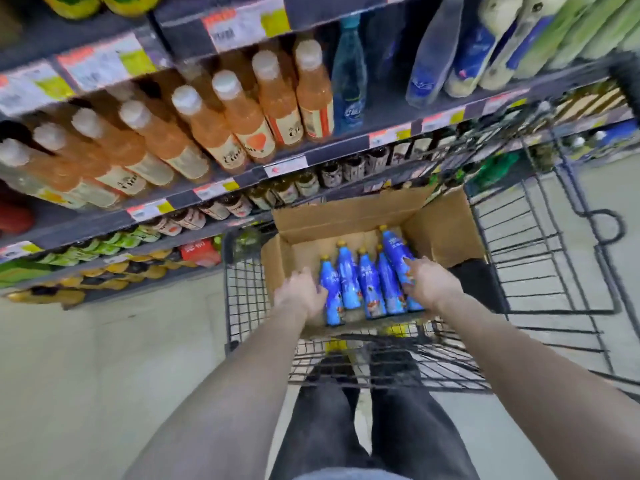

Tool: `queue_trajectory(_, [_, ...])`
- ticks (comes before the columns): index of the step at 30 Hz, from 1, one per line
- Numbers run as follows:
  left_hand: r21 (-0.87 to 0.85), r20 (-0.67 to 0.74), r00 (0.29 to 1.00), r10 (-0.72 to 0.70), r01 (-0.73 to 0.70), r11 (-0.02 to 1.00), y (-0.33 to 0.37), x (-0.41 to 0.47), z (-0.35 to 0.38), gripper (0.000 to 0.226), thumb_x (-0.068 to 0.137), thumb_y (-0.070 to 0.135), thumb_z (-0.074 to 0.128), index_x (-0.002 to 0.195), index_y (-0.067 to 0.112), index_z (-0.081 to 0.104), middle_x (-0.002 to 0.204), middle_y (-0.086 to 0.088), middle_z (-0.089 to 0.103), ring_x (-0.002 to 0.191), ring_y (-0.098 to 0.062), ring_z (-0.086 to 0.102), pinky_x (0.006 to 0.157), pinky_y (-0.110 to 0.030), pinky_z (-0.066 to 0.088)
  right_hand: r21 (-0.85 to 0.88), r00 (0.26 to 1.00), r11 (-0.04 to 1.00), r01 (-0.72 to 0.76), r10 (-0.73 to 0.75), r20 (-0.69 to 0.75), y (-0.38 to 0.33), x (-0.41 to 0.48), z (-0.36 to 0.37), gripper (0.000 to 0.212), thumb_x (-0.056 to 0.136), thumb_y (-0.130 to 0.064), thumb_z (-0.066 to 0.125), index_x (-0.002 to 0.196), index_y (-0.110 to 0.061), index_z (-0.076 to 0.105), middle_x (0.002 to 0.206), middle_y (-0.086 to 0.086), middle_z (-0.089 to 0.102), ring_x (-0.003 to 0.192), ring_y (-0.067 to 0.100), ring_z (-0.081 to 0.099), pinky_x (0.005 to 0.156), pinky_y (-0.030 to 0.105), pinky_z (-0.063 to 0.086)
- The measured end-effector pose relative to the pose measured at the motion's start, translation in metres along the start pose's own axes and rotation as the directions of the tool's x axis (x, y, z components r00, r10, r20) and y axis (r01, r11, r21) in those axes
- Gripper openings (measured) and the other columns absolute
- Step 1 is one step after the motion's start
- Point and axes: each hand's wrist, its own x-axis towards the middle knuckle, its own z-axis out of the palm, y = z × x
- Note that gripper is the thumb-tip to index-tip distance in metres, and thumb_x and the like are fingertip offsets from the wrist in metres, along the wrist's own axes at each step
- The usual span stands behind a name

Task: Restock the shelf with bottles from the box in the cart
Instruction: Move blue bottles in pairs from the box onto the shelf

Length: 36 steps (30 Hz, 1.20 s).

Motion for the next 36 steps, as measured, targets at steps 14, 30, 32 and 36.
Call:
queue_trajectory(14, [-0.347, 0.129, 0.965, -0.226, 0.258, 0.902, 0.005, 0.12, 0.094, 0.052, 0.094, 0.043, 0.06, 0.139, 0.019, 0.051, 0.128, -0.012, 0.067, 0.114, -0.033, 0.066, 0.099, -0.042, 0.054, 0.114, 0.999, 0.993, -0.026, 0.02, 0.05, 0.027, 0.159, 0.061, 0.057, 0.082, -0.032, 0.067, 0.133, -0.014, 0.049, 0.124, 0.014, 0.059, 0.11, 0.036, 0.062, 0.088, 0.043, 0.054])
queue_trajectory(30, [-0.568, 0.136, 0.916, -0.377, 0.384, 0.728, 0.0, 0.195, 0.183, 0.073, 0.079, 0.041, 0.085, 0.129, 0.01, 0.043, 0.124, -0.014, 0.067, 0.112, -0.03, 0.067, 0.094, -0.039, 0.054, 0.129, 0.978, 0.987, -0.101, 0.122, -0.17, 0.032, 0.208, 0.103, 0.082, 0.076, -0.043, 0.082, 0.137, -0.008, 0.039, 0.128, 0.025, 0.048, 0.115, 0.045, 0.047, 0.103, 0.049, 0.037])
queue_trajectory(32, [-0.591, 0.138, 0.921, -0.365, 0.373, 0.716, -0.001, 0.199, 0.183, 0.066, 0.076, 0.038, 0.088, 0.126, 0.011, 0.056, 0.12, -0.01, 0.07, 0.103, -0.024, 0.069, 0.086, -0.033, 0.055, 0.206, 0.977, 0.972, -0.115, 0.149, -0.155, 0.033, 0.209, 0.108, 0.081, 0.075, -0.039, 0.083, 0.136, -0.011, 0.037, 0.124, 0.023, 0.054, 0.112, 0.045, 0.052, 0.099, 0.05, 0.042])
queue_trajectory(36, [-0.648, 0.097, 0.937, -0.335, 0.314, 0.694, -0.005, 0.194, 0.186, 0.067, 0.072, 0.035, 0.091, 0.128, 0.021, 0.059, 0.113, 0.003, 0.072, 0.101, -0.019, 0.069, 0.085, -0.026, 0.053, 0.366, 0.969, 0.915, -0.171, 0.223, -0.104, 0.035, 0.205, 0.102, 0.078, 0.069, -0.035, 0.088, 0.128, -0.011, 0.044, 0.124, 0.016, 0.059, 0.114, 0.039, 0.058, 0.095, 0.05, 0.049])
